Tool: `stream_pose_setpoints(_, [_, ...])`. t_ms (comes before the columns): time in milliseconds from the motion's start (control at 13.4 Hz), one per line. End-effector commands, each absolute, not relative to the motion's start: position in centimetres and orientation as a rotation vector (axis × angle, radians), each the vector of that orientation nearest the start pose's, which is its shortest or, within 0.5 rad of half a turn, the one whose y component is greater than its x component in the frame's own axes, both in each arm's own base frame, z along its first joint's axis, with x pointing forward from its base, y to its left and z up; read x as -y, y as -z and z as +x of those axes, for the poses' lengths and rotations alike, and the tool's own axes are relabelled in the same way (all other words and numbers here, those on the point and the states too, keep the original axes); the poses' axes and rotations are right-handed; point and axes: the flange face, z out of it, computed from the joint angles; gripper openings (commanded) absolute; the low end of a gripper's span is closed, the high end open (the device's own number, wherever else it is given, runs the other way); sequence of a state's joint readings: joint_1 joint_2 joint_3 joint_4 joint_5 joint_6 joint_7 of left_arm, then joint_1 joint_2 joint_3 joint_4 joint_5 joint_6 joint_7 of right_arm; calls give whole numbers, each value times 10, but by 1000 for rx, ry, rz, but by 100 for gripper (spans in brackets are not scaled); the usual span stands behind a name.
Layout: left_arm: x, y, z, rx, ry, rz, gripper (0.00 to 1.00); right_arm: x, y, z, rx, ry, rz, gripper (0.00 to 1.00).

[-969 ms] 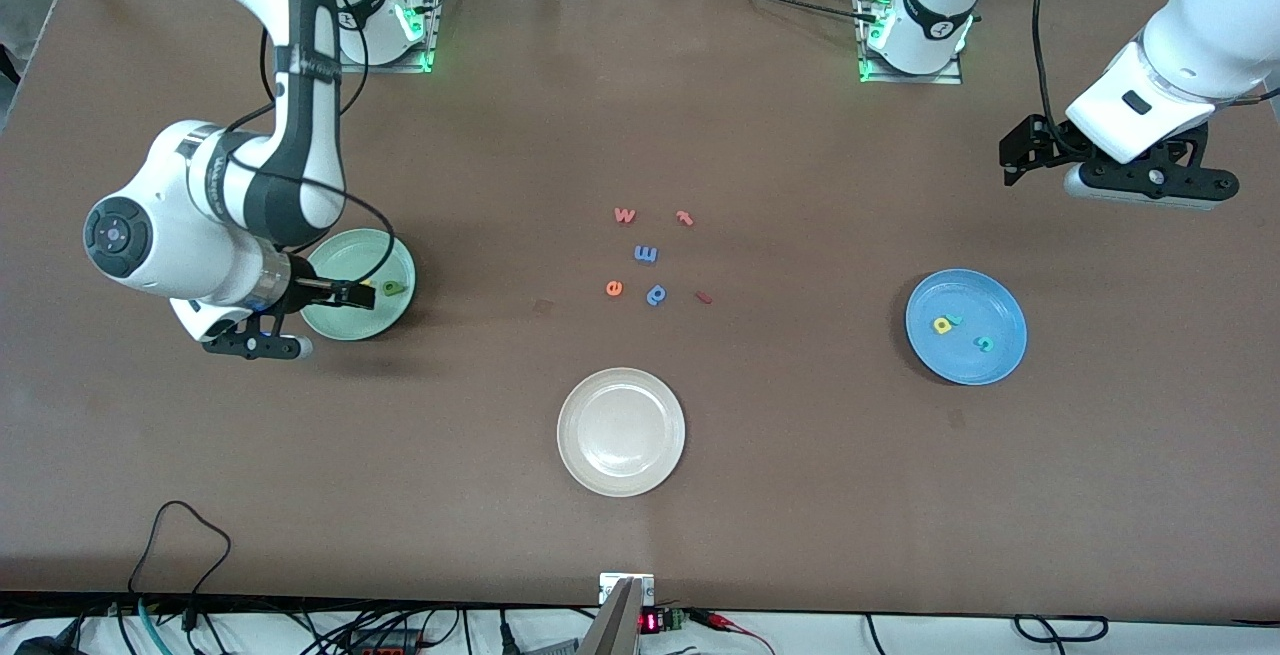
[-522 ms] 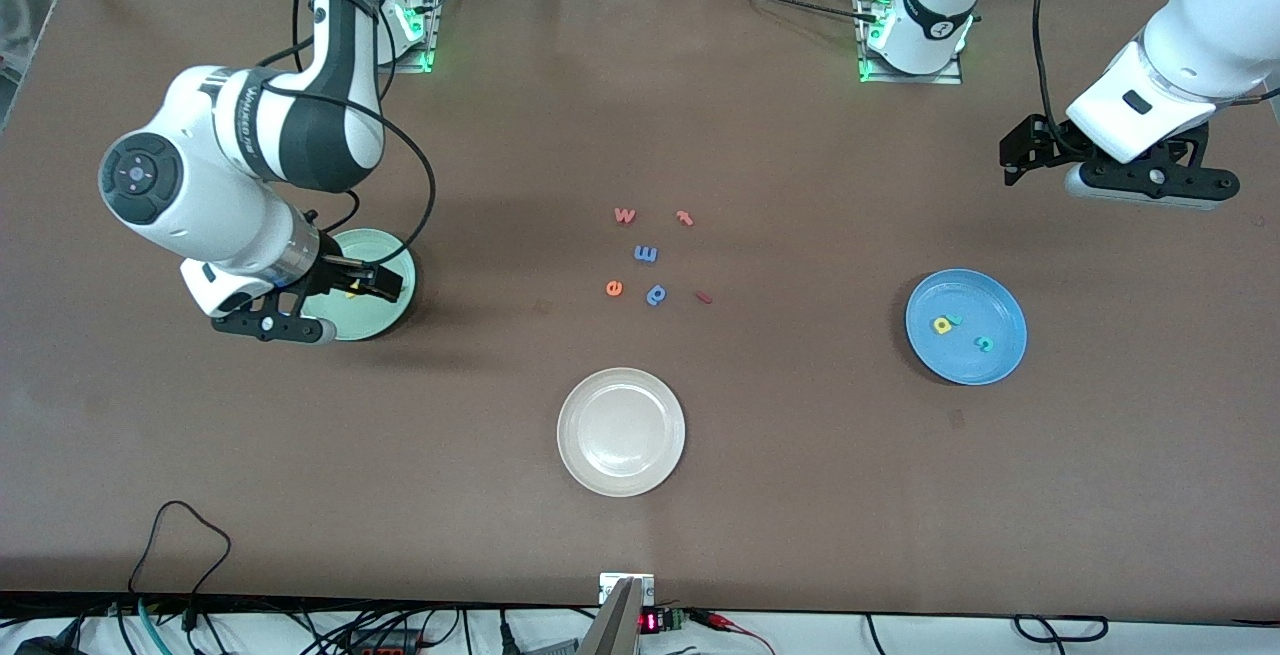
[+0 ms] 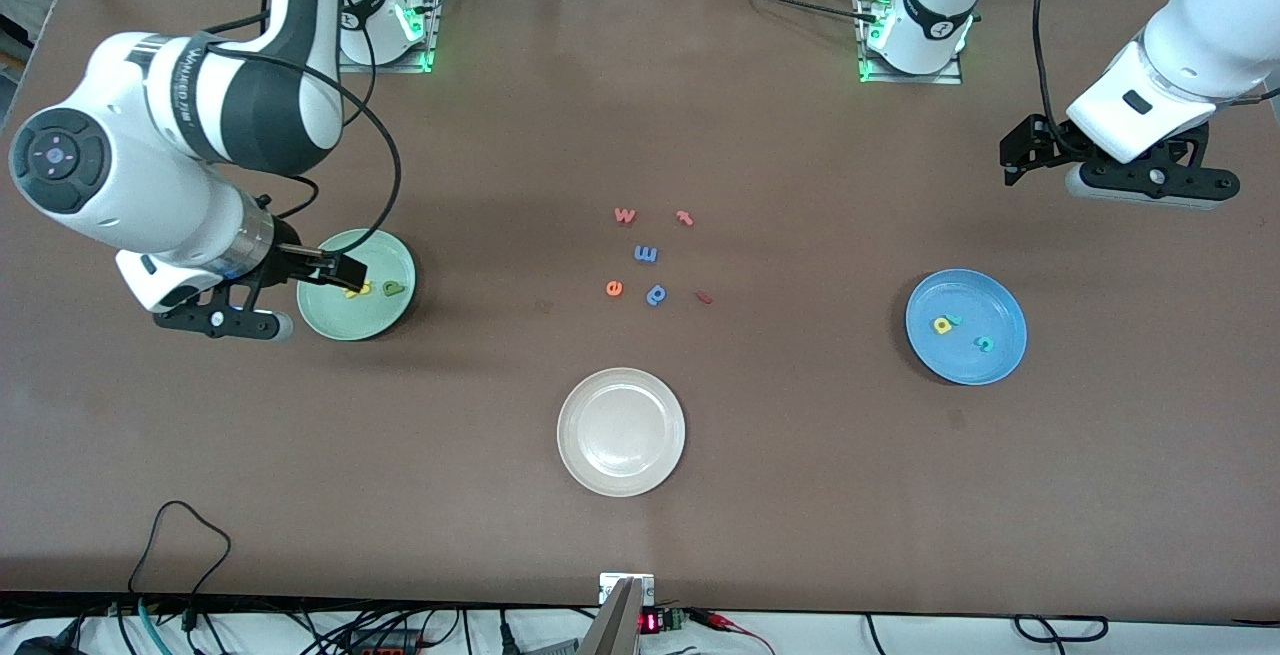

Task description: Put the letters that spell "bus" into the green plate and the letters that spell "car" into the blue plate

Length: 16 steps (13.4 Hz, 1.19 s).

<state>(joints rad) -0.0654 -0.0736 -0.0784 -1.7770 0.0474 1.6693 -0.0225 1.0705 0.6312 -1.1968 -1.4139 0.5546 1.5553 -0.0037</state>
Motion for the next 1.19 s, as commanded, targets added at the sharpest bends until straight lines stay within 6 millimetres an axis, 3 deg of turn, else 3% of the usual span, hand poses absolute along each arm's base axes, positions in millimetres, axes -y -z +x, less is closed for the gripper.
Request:
stream_pose_setpoints(0, [73, -583, 527, -199, -45, -3061, 100, -108, -537, 641, -157, -166, -3164, 100])
stream_pose_setpoints(75, [72, -583, 527, -197, -45, -3062, 100, -91, -547, 641, -138, -154, -3147, 100])
stream_pose_setpoints(224, [72, -583, 527, -197, -45, -3062, 100, -50, -549, 644, -142, -175, -3069, 100])
stream_pose_setpoints(373, [72, -583, 527, -197, -45, -3062, 100, -23, -551, 643, -154, -190, -3088, 100])
stream_pose_setpoints(820, [74, -583, 527, -202, -45, -3061, 100, 59, -585, 610, -198, -167, -3046, 100])
stream_pose_setpoints(969, [74, -583, 527, -202, -45, -3061, 100, 60, -594, 597, -169, -157, -3126, 100])
stream_pose_setpoints(1118, [74, -583, 527, -202, -45, -3061, 100, 59, -585, 593, -163, -121, -3137, 100])
